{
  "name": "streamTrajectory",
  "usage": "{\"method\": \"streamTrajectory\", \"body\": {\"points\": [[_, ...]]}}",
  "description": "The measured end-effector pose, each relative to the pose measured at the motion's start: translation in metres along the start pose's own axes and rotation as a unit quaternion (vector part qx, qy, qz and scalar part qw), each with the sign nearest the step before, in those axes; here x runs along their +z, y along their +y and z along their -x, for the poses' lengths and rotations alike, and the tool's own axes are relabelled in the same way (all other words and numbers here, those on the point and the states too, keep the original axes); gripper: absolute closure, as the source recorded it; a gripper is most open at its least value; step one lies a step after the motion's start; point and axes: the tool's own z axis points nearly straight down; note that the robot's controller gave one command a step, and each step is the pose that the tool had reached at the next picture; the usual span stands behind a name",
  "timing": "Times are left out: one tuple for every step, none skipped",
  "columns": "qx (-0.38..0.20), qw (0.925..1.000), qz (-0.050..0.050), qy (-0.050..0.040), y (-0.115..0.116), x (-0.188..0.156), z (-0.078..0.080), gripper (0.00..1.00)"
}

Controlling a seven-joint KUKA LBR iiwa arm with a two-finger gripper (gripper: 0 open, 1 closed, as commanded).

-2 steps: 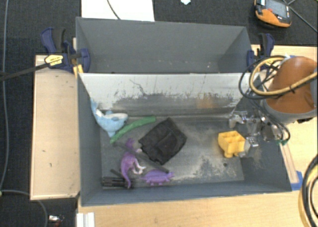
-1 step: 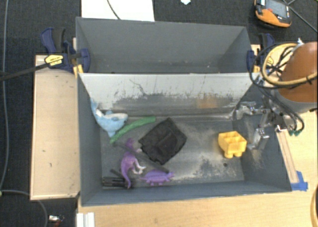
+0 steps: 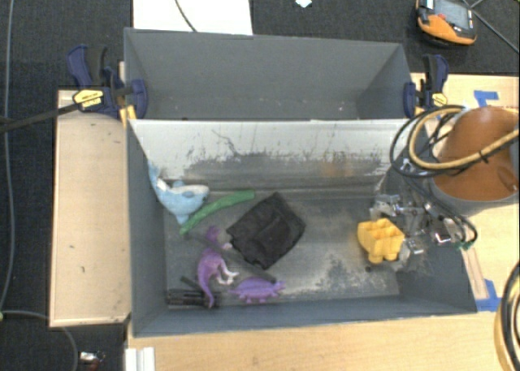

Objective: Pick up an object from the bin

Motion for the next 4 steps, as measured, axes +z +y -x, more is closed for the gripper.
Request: {"method": "streamTrajectory", "body": {"points": [[-0.064,0.9979,-0.005,-0.0089,-0.006,0.031,0.006,0.0],[0.038,0.9993,0.0,-0.0037,-0.006,0.029,0.003,1.0],[0.037,0.9993,0.0,-0.0037,-0.006,0.029,0.003,1.0],[0.037,0.9993,0.001,-0.002,-0.005,0.005,0.001,1.0]]}}
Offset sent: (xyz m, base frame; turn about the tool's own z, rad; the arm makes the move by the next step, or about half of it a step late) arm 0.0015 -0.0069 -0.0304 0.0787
